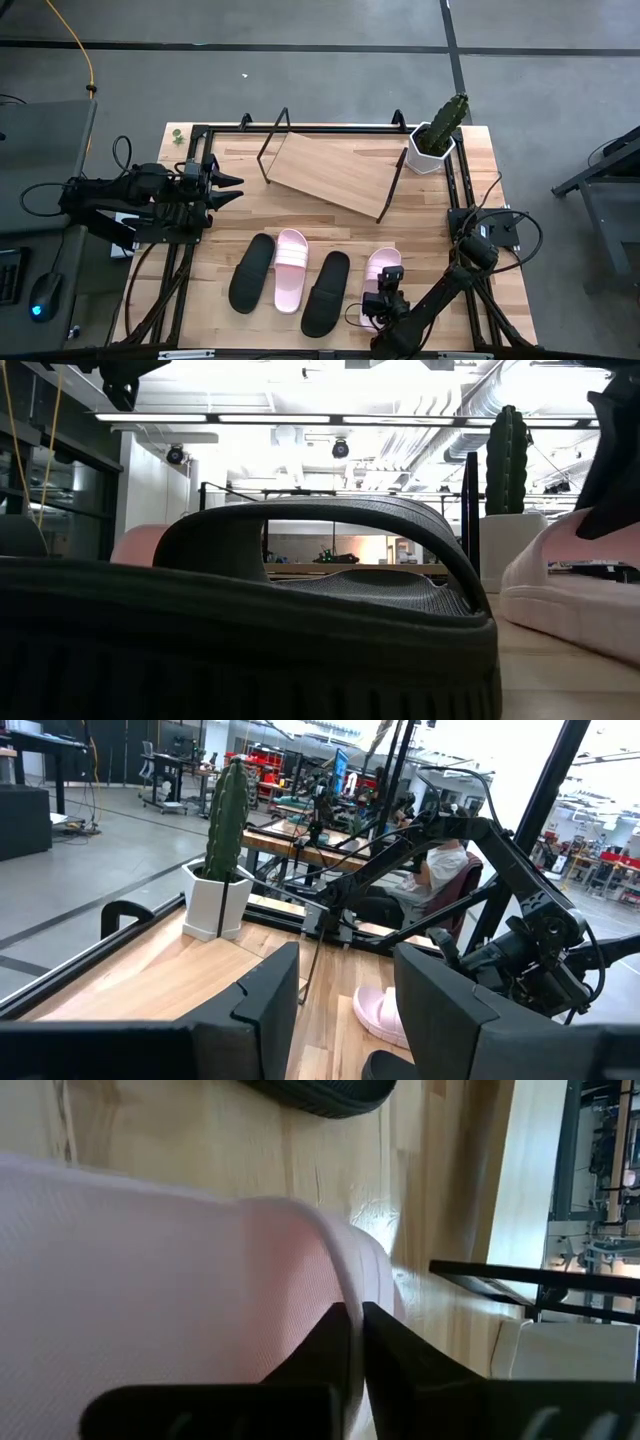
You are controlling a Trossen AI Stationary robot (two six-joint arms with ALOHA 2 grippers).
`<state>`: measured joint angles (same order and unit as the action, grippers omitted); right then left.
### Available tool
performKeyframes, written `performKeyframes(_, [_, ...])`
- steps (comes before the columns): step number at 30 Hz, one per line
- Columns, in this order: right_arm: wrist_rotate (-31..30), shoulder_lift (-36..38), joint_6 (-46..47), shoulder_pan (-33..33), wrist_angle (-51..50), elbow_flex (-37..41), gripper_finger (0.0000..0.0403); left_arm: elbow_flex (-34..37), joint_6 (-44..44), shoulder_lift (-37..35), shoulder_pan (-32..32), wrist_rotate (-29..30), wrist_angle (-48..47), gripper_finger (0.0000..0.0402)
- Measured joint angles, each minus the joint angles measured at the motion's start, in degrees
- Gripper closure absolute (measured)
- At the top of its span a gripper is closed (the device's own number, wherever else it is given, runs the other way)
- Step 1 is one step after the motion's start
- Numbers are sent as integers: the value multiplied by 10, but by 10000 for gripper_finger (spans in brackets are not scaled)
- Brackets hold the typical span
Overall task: Pick and place slides into the shelf
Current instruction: Put the right pink slide on the shelf
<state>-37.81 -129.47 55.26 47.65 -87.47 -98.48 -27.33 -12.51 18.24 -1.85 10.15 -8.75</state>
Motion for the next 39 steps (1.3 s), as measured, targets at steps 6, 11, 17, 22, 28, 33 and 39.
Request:
performKeyframes(6, [1, 0, 0, 0, -1, 0, 395, 0, 0, 0, 0, 0, 0, 252])
performKeyframes(11, [1, 0, 3, 0, -11, 0, 398, 0, 0, 0, 0, 0, -5, 252])
performKeyframes(17, [13, 3, 25, -6, -25, 0, 401, 0, 5, 1, 0, -4, -27, 252])
performKeyframes(22, [13, 18, 24, -17, -25, 0, 400, 0, 56, 14, 0, -6, -29, 252])
performKeyframes(28, [10, 52, 9, -30, -25, 0, 400, 0, 121, 51, 0, -37, -27, 252])
performKeyframes(33, [9, 89, -1, -34, -25, 0, 400, 0, 178, 89, 0, -61, 12, 252])
performKeyframes(39, [8, 136, -22, -36, -26, 0, 400, 0, 242, 135, 1, -98, 62, 252])
